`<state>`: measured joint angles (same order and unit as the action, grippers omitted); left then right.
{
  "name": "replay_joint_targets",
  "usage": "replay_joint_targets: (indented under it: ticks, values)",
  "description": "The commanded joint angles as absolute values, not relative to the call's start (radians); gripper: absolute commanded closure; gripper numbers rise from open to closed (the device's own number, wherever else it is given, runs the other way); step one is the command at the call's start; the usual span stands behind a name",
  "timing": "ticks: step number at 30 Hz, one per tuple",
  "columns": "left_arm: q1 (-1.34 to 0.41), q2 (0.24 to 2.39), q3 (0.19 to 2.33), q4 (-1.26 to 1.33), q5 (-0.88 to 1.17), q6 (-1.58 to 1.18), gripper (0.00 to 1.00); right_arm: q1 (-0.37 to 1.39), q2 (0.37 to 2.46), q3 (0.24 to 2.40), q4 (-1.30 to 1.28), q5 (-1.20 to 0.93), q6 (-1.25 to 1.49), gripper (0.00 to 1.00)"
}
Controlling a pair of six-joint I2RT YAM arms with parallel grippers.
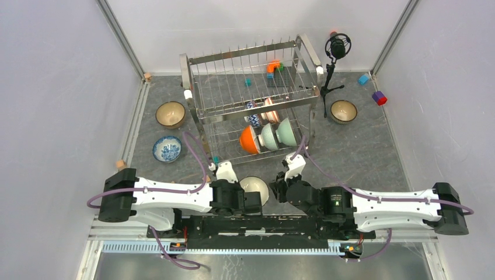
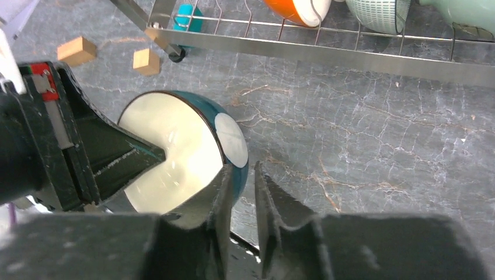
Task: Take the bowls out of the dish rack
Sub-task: Place the bowl at the center of the board.
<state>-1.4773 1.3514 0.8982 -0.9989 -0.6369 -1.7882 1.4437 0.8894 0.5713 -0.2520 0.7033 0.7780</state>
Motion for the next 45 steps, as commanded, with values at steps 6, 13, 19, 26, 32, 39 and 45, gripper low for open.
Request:
replay_joint_targets:
  ticks: [6,13,19,26,32,39,45]
  values:
    - [-1.482,1.318,0.922,-1.008,-0.729,-1.877,0.98,1.443,0.965,0.621,-0.211,0.635,0.754,0.56]
    - [-1.482,1.316,0.926,-1.008,-0.727,-1.876,0.98,1.442,1.034,0.632,-0.225,0.639,0.749,0.68]
    - [-1.482,1.329,0.940,-1.008,-0.720,-1.870,0.98,1.440,1.099,0.646,-0.222,0.641,0.753,0.75]
    - [-1.481,1.351,0.951,-1.007,-0.703,-1.866,0.98,1.430,1.143,0.652,-0.225,0.639,0.748,0.82]
    - [-1.482,1.372,0.969,-1.006,-0.699,-1.860,0.98,1.414,1.179,0.660,-0.235,0.638,0.750,0.65]
    - [-1.481,1.384,0.967,-1.006,-0.704,-1.866,0.98,1.410,1.179,0.652,-0.235,0.638,0.745,0.93]
    - [-1.481,1.382,0.963,-1.000,-0.719,-1.829,0.91,1.408,1.162,0.656,-0.252,0.641,0.727,1.00]
